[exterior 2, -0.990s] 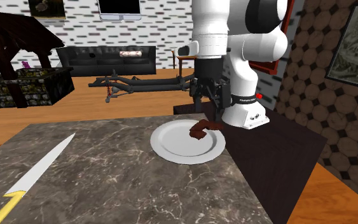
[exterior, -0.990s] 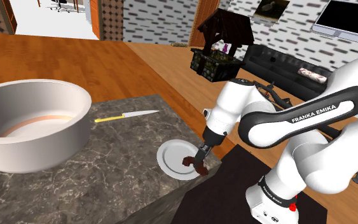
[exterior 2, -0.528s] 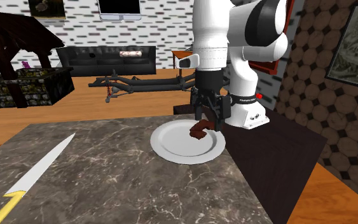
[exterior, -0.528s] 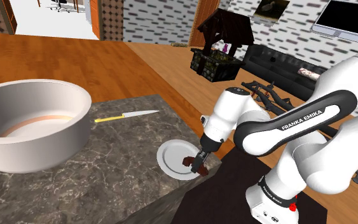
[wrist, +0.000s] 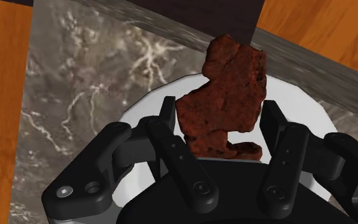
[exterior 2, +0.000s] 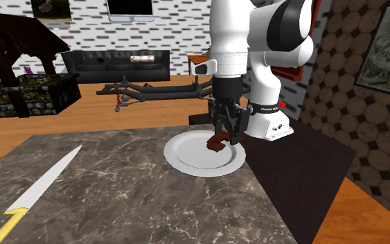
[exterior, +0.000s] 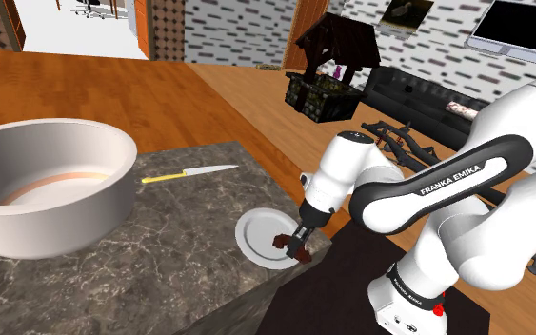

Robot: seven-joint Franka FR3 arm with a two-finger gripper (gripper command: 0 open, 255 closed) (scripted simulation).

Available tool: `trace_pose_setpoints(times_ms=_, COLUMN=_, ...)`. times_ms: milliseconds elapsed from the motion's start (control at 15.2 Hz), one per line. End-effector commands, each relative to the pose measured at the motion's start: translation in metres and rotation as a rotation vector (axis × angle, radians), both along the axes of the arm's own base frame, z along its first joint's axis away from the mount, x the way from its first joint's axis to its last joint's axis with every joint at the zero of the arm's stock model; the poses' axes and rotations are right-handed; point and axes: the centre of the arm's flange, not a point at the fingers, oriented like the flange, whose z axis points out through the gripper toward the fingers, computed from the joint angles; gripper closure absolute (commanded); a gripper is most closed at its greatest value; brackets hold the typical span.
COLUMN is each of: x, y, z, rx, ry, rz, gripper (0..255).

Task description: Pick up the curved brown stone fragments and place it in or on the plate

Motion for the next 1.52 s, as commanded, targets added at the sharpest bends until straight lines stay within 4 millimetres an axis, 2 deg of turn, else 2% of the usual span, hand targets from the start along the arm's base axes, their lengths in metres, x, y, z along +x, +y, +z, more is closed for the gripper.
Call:
trace_pose_setpoints(times_ms=0, x=-0.001, y=0.0, z=-0.001, rx=-0.002, ry=0.003, rz=0.0, gripper=255)
trace_pose_setpoints(times_ms=462, x=-0.001, y=0.0, z=-0.001, rx=-0.002, ry=0.003, rz=0.0, gripper=255)
trace_pose_setpoints(times_ms=1452, x=-0.001, y=0.0, z=0.077, rx=-0.002, ry=0.003, rz=0.0, gripper=255)
